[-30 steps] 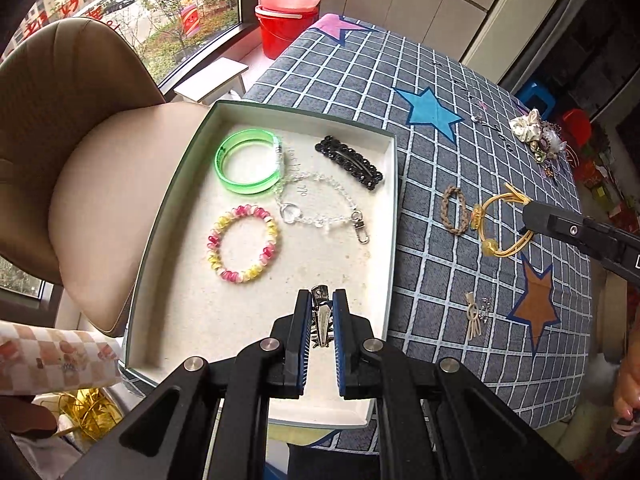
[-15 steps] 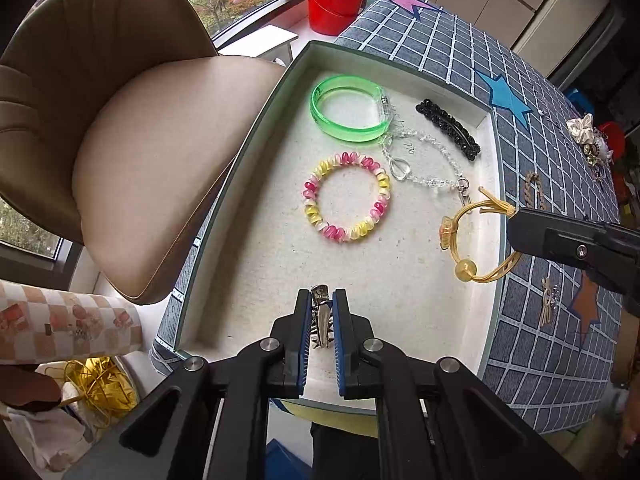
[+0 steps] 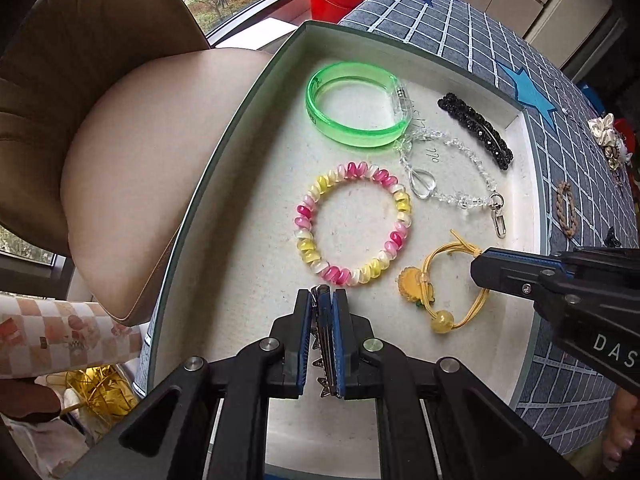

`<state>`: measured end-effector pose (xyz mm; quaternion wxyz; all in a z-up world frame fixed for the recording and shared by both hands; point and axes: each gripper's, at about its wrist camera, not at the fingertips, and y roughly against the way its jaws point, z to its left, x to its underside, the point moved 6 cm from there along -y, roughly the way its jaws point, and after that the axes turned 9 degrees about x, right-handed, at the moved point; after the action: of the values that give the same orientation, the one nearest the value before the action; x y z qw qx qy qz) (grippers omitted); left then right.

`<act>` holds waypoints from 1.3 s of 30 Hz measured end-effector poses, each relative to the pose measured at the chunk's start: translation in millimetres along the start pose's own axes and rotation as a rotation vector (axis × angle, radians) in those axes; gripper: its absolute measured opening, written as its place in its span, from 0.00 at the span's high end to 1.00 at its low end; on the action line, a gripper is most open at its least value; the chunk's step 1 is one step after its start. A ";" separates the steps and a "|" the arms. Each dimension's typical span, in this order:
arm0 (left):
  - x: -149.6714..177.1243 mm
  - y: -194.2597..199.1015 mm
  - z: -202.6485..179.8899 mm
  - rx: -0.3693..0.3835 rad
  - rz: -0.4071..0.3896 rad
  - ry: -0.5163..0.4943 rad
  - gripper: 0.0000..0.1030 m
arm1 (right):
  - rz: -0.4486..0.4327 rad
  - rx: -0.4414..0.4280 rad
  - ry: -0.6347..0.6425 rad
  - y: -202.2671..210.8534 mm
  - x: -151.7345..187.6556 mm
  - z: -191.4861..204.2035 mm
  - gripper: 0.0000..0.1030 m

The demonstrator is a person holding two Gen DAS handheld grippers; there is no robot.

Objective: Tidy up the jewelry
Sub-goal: 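Lower the silver clip and yellow hair tie into the box and open both tools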

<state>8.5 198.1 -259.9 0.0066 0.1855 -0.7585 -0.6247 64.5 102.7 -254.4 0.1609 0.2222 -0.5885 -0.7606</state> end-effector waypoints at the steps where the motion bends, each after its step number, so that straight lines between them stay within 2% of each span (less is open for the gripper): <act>1: -3.4 -0.9 -1.0 -0.002 -0.003 -0.003 0.83 | 0.004 0.006 -0.002 -2.5 -1.6 -2.1 0.96; 14: -41.0 -11.1 -10.1 -0.037 -0.038 -0.048 0.83 | -0.036 0.095 -0.050 -4.1 -34.7 -34.7 0.96; 21: -40.6 -10.3 -9.1 -0.051 -0.030 -0.033 0.83 | -0.027 0.078 -0.059 -2.5 -44.1 -38.1 0.95; 29: -37.5 0.9 -11.3 -0.086 -0.040 -0.023 0.83 | -0.030 0.038 -0.067 0.6 -39.8 -28.7 0.95; 30: -37.0 2.9 -12.4 -0.092 -0.044 -0.026 0.83 | -0.034 0.031 -0.070 3.4 -40.9 -28.8 0.92; 32: -35.3 7.6 -13.9 -0.101 -0.052 -0.033 0.83 | -0.046 0.016 -0.084 9.7 -42.8 -28.0 0.77; 33: -34.1 9.8 -14.7 -0.099 -0.054 -0.034 0.83 | -0.053 0.004 -0.095 11.1 -45.8 -28.7 0.57; 34: -32.7 11.9 -15.5 -0.094 -0.055 -0.032 0.83 | -0.064 -0.011 -0.107 15.0 -46.6 -29.2 0.43; 39: -27.4 20.0 -15.4 -0.081 -0.065 -0.017 0.82 | -0.111 -0.048 -0.159 37.6 -48.7 -39.0 0.42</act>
<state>32.3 194.5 -231.5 -0.0126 0.2041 -0.7264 -0.6561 125.8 85.7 -219.0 0.0764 0.1894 -0.5677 -0.7975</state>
